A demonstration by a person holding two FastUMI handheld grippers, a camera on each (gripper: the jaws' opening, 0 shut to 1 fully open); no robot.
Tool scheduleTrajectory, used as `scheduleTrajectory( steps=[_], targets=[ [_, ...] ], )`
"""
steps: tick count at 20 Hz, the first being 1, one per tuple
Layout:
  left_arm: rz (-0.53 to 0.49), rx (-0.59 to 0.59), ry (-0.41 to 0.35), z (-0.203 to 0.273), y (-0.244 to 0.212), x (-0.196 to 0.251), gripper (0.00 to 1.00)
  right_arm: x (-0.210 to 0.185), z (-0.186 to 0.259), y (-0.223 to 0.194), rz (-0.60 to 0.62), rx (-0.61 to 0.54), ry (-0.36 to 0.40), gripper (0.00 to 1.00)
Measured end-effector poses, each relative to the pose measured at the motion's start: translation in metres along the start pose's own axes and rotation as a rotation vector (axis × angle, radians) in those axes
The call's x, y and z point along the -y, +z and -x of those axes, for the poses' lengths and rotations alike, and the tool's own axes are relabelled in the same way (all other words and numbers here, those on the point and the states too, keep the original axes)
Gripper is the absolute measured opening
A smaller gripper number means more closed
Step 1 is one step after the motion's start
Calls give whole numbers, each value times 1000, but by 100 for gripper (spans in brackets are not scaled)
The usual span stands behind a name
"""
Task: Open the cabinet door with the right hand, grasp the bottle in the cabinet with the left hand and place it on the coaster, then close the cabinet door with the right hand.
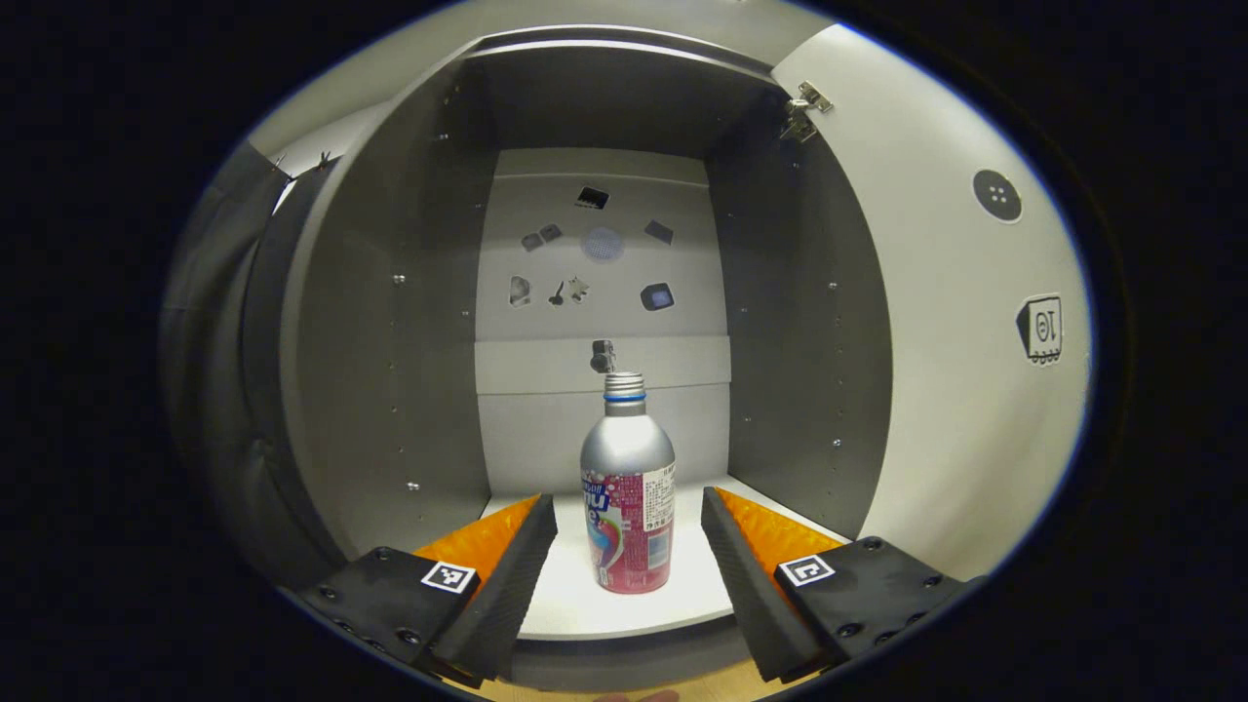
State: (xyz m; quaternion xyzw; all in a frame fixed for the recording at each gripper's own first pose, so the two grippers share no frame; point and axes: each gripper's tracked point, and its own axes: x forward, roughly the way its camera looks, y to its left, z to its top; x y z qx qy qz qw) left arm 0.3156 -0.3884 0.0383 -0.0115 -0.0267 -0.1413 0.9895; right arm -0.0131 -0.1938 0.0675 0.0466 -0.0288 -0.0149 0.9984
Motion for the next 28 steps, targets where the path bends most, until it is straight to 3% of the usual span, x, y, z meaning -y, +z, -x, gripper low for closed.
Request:
scheduleTrajectory(
  steps=[2, 3, 4, 8, 9, 10, 11, 15, 20, 28],
  targets=[
    [7, -5, 19, -21, -6, -4, 97, -5, -10, -4, 13, -22, -3, 29],
    [14, -10, 14, -31, -9, -3, 99, -6, -13, -4, 23, -25, -5, 24],
    [13, -17, 16, -41, -12, -3, 96, -8, -16, -4, 31, -29, -5, 29],
    [21, -30, 8, -68, -20, 1, 97, -9, -31, -18, 16, -71, -15, 29],
    [23, -24, 15, -68, -20, 0, 96, -10, -32, -22, 11, -77, -12, 29],
    [28, -15, 9, -67, -16, 0, 85, -9, -34, -25, 5, -83, -14, 24],
    [34, -3, 8, -61, -12, -2, 85, -10, -34, -26, 1, -88, -13, 29],
    [28, 59, 1, -19, 11, -6, 84, -11, -33, -32, -4, -101, -3, 29],
    [-15, 66, 4, 63, 0, -21, 83, -15, -9, -44, -35, -137, 35, 29],
    [-70, -40, 69, 184, -99, -52, 82, -17, 25, -79, -69, -240, 97, 29]
  ],
)
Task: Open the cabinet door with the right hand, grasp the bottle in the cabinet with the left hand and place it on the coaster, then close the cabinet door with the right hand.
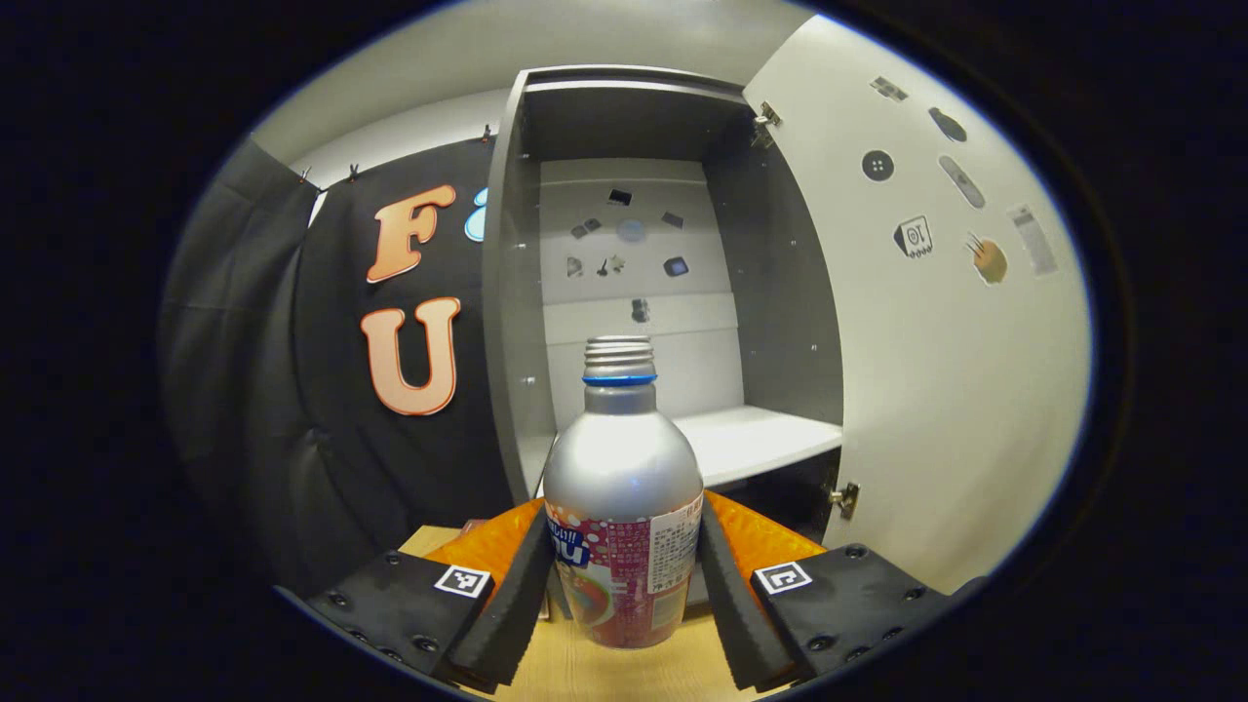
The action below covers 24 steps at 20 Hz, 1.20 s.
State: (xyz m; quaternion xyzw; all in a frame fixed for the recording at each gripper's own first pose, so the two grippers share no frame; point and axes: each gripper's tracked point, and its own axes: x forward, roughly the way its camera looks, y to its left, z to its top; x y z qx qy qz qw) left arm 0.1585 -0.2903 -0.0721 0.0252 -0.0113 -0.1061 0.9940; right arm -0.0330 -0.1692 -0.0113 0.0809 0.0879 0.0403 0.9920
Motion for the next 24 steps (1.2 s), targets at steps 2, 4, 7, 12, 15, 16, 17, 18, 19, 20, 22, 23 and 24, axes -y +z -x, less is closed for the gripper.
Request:
scheduleTrajectory(
  steps=[2, 4, 7, 12, 15, 16, 17, 18, 19, 20, 22, 23, 24],
  targets=[
    [-3, -51, 20, 17, -35, -7, 83, 3, 2, -12, -6, -33, 6, 29],
    [9, -102, 43, 31, -72, -14, 83, 4, 4, -21, -9, -65, 11, 29],
    [21, -200, 64, 43, -126, -21, 83, 5, 1, -33, 9, -114, 13, 30],
    [37, -282, 88, 60, -191, -29, 84, 4, -11, -59, 19, -201, 20, 34],
    [22, -287, 72, 68, -214, -24, 84, 2, -18, -85, 8, -277, 23, 34],
    [20, -287, 69, 71, -220, -24, 84, 0, -21, -92, 8, -294, 25, 34],
    [16, -292, 74, 73, -226, -26, 84, -2, -23, -94, 12, -303, 28, 34],
    [18, -303, 72, 76, -232, -25, 84, -4, -24, -94, 19, -307, 31, 34],
    [26, -312, 77, 79, -236, -26, 83, -7, -25, -95, 24, -312, 37, 34],
    [37, -321, 83, 82, -240, -27, 84, -7, -25, -96, 29, -316, 37, 34],
    [62, -347, 89, 87, -249, -26, 84, -7, -26, -98, 27, -322, 37, 34],
    [64, -317, 85, 87, -245, -26, 84, -9, -24, -98, 22, -324, 39, 34],
    [63, -322, 83, 88, -247, -25, 84, -9, -23, -99, 20, -324, 39, 34]
  ],
)
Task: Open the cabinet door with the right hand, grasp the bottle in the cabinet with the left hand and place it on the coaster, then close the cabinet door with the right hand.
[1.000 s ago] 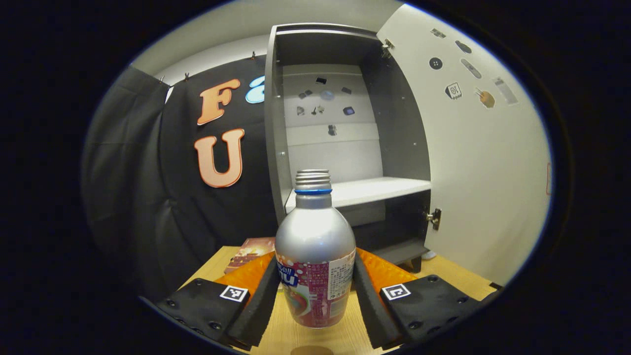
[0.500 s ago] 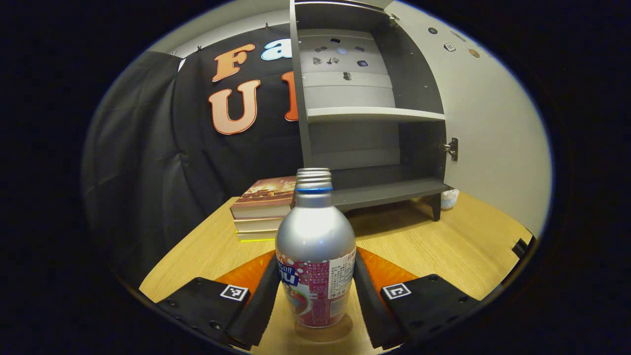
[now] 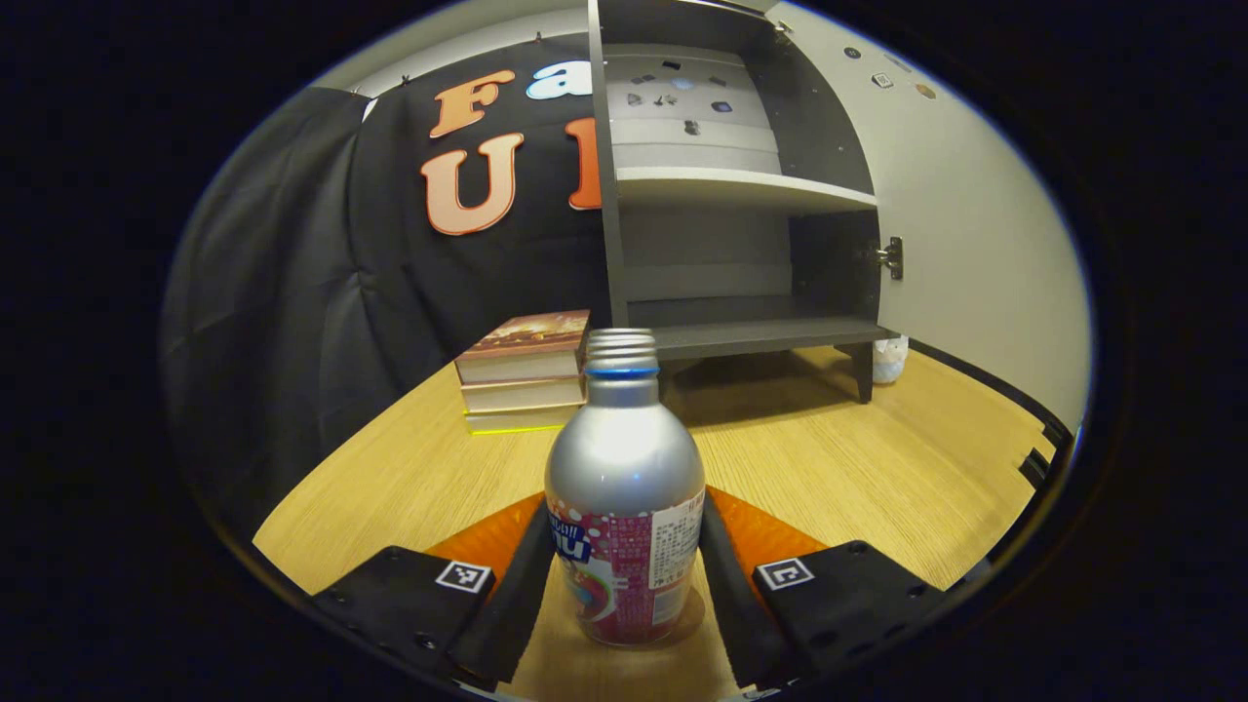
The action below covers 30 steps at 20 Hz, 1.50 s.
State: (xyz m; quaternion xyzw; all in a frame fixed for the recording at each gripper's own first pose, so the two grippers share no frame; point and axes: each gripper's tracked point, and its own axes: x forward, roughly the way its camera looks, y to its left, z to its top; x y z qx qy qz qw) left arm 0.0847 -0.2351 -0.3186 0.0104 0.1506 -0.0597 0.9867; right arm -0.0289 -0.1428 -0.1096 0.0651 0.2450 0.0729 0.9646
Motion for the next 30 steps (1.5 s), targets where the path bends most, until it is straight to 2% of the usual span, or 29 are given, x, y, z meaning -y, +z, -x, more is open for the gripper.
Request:
scheduleTrajectory(
  steps=[8, 13, 16, 23, 27, 28, 30],
  targets=[
    [5, 30, -2, 11, -3, 1, 84, -10, 7, -9, 2, -17, 18, 34],
    [20, 84, 3, 7, 11, 3, 84, -8, 14, -15, 20, -41, 8, 34],
    [25, 41, 12, 5, -8, -1, 84, -6, 17, -12, 19, -39, -3, 34],
    [-3, 48, 12, 7, -6, 3, 84, -4, 12, -14, -10, -49, -7, 34],
    [40, 38, 27, 10, -5, -3, 87, -2, 10, -17, -12, -55, -1, 34],
    [32, 46, 26, 10, -1, -2, 96, -1, 9, -18, -15, -55, 0, 34],
    [22, 51, 21, 12, 1, 1, 100, -1, 10, -20, -21, -54, 2, 34]
  ],
)
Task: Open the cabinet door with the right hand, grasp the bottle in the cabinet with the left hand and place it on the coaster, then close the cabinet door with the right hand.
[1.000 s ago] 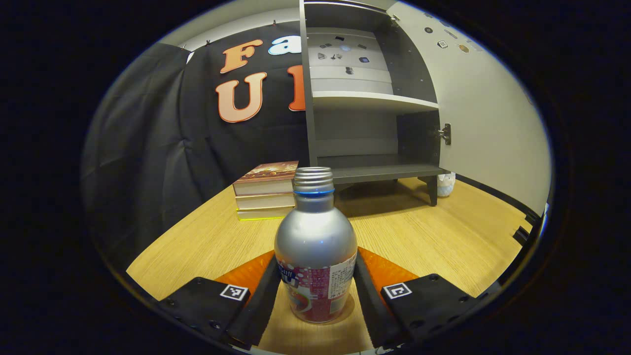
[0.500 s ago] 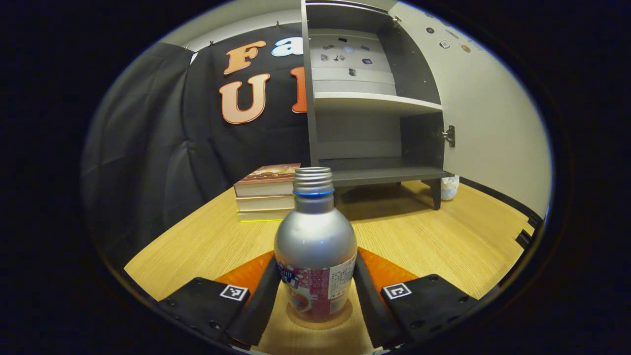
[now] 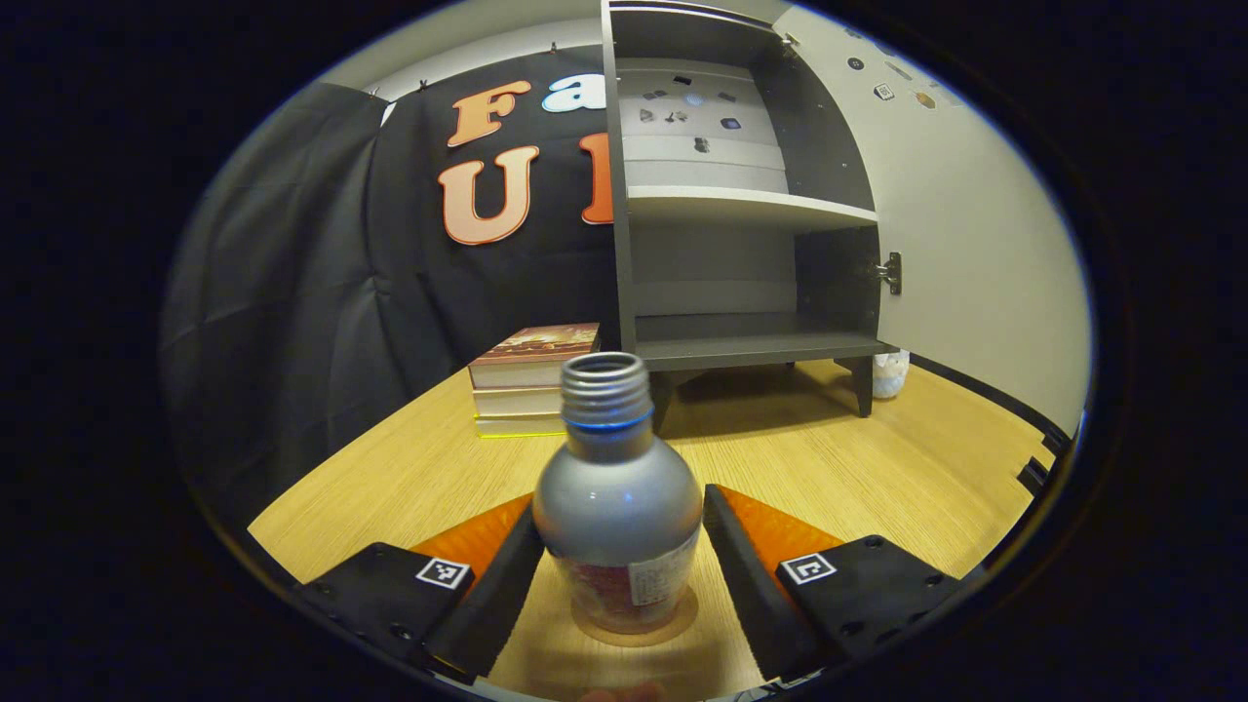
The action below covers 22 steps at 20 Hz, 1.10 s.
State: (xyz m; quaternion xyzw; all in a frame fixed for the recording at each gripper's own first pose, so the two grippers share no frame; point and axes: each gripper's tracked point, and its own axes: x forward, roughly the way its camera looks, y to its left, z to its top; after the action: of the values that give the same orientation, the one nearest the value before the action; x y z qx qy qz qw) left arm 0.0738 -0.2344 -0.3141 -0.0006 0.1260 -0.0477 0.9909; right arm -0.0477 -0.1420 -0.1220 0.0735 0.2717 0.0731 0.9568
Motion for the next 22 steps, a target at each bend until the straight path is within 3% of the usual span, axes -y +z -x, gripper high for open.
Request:
scheduleTrajectory(
  steps=[6, 14, 20, 21, 22],
  targets=[
    [-4, 31, 18, 13, 27, -5, 100, 1, 11, 6, -13, 43, 11, 34],
    [-30, 158, 0, 54, 120, -1, 100, 9, 46, 41, -35, 200, 36, 34],
    [-11, 213, -6, 89, 181, -2, 99, 53, 93, 91, -6, 364, 2, 34],
    [-11, 214, -6, 93, 187, -2, 99, 64, 98, 99, -1, 385, -10, 45],
    [-9, 222, -8, 98, 194, -3, 100, 75, 102, 107, 4, 409, -23, 39]
  ],
)
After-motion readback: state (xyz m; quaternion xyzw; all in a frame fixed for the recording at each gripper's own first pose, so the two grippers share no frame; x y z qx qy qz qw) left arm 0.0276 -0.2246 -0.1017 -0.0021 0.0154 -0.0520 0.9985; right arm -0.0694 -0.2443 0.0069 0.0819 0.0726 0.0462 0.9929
